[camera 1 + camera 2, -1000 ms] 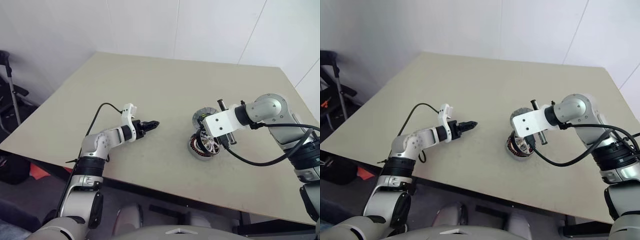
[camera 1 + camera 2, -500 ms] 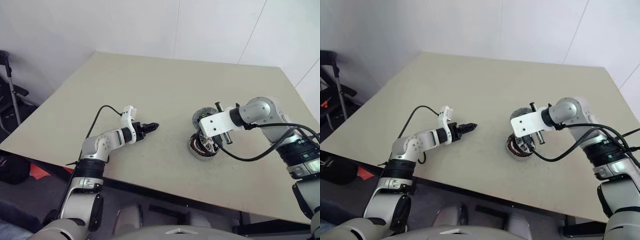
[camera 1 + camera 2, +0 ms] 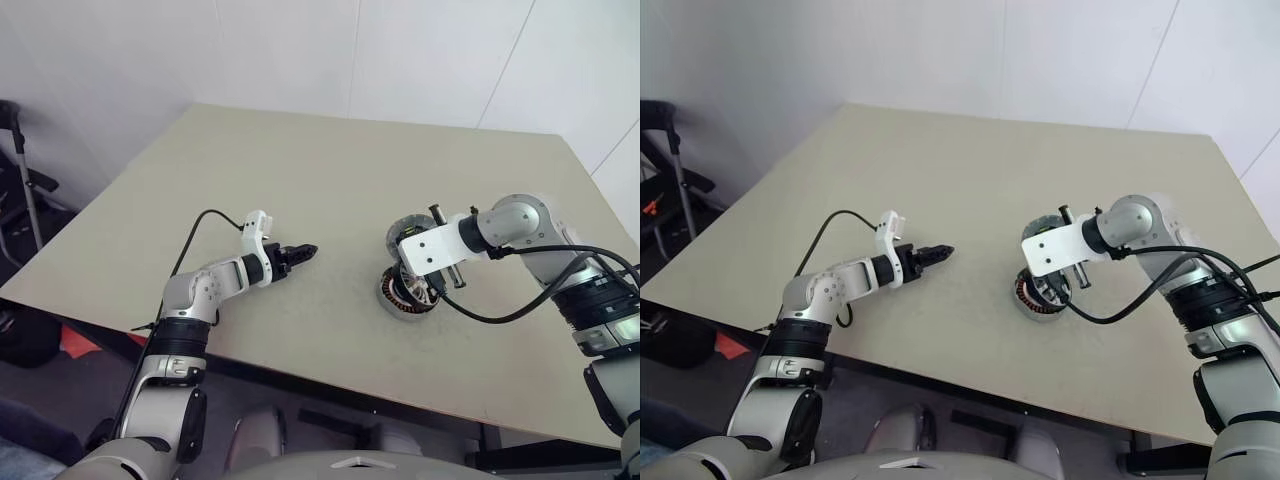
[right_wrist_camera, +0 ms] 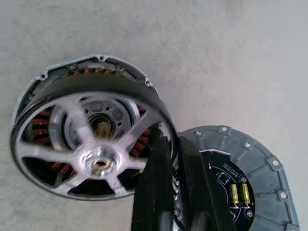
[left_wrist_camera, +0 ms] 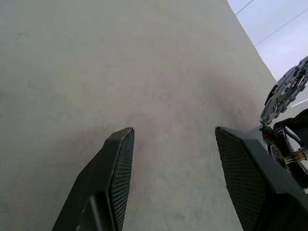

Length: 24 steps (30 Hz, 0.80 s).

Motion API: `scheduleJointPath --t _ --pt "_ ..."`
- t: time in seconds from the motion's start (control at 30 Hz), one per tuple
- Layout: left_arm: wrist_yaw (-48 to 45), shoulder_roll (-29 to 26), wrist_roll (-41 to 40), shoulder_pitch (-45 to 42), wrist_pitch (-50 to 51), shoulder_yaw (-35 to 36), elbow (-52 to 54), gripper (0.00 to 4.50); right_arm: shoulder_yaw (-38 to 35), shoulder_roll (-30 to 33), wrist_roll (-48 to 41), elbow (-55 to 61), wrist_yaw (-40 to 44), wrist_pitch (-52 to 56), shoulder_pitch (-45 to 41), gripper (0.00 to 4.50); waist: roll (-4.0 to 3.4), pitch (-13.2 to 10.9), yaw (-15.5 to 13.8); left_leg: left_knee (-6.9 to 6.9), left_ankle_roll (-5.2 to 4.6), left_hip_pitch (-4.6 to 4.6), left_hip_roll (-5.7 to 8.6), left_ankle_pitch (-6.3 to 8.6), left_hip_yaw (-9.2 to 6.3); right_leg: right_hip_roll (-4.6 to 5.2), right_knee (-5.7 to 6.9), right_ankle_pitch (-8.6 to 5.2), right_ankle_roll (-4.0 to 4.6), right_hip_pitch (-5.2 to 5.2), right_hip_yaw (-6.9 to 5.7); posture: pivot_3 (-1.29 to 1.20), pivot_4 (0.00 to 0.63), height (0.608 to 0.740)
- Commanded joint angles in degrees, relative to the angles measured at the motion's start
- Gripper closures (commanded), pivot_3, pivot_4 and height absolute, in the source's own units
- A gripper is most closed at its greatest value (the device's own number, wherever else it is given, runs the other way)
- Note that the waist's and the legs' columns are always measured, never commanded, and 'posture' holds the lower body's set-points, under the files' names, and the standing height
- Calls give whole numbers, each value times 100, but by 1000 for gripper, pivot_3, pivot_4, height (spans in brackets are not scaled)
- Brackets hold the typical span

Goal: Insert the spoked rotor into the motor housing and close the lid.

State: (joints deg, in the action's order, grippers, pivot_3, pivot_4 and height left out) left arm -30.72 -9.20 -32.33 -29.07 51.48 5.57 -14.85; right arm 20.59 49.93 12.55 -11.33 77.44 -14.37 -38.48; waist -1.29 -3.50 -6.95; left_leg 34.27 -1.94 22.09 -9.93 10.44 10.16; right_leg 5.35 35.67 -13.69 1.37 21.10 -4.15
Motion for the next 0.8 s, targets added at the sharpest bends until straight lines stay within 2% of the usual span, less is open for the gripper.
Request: scheduleJointPath --t 0.03,0.13,0.43,0.63,0.73,0.8 --pt "-16 -17 -28 -54 -87 62 152 1676 -173 63 -49 151 -98 -5 -91 3202 0 0 5 0 0 0 0 0 0 0 0 0 0 1 0 0 0 740" --pt "-17 -17 -22 -57 -86 57 140 1676 -206 52 -132 226 -90 51 -103 2241 0 0 5 0 0 0 -1 0 0 -1 1 0 0 2 0 0 0 740" --pt "-16 -19 -20 -33 -78 54 144 1676 -674 67 -821 886 -76 672 -152 2241 0 -1 5 0 0 0 -1 0 0 -1 0 0 0 3 2 0 0 740" --pt "1 -43 -33 0 -69 94 174 1676 -1246 73 -1394 1603 -443 2022 674 2241 5 0 -19 -3 0 -4 -2 0 -1 -1 -4 0 0 -5 2 0 0 740" --pt "-21 -77 -42 -3 -50 115 182 1676 -1535 89 -1614 1984 -717 2745 1498 2881 6 -1 -31 -4 1 -5 1 1 -2 0 -11 0 0 -10 4 0 0 740" --pt "-39 -97 -44 -23 -39 120 172 1676 -1672 96 -1753 2201 -817 3074 1901 3553 5 -2 -24 -6 1 -2 3 1 -3 0 -14 0 -1 -9 5 0 0 740"
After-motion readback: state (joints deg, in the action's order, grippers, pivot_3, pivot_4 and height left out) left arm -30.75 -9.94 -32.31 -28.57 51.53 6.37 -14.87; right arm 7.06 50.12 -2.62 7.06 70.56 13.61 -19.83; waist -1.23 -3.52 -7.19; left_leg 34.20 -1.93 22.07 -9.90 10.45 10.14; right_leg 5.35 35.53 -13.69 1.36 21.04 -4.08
